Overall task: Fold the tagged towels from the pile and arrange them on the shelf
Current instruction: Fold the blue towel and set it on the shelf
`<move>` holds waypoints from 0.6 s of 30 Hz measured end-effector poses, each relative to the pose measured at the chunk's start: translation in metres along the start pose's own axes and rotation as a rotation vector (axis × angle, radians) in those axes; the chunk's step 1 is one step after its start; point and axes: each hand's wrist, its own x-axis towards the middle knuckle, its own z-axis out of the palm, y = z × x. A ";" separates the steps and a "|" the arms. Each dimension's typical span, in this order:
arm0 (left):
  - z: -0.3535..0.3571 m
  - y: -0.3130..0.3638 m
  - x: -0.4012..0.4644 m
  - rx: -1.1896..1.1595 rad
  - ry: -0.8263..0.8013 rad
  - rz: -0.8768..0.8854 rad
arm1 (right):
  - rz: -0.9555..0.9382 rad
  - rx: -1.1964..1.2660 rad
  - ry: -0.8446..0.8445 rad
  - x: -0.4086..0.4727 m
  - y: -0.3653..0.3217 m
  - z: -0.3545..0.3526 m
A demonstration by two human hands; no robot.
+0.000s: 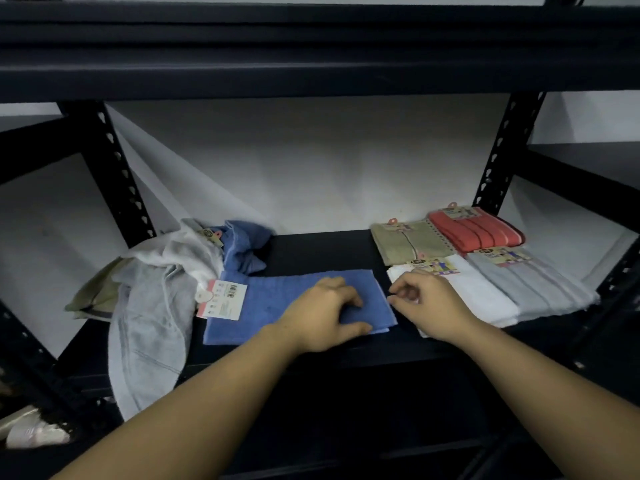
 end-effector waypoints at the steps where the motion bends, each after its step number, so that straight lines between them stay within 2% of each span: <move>1: 0.006 0.007 0.008 0.001 -0.032 -0.007 | 0.037 0.064 -0.015 -0.005 0.003 -0.001; 5: 0.014 0.012 0.026 -0.041 -0.105 -0.083 | 0.089 0.181 -0.073 -0.014 0.014 -0.002; 10: 0.016 0.009 0.023 -0.133 0.026 -0.226 | -0.001 0.123 -0.163 -0.018 0.020 -0.003; 14: 0.022 0.011 0.019 -0.117 0.081 -0.162 | -0.055 0.109 -0.197 -0.017 0.022 0.000; 18: 0.033 0.015 0.012 -0.042 0.062 -0.114 | -0.083 0.093 -0.210 -0.017 0.023 0.002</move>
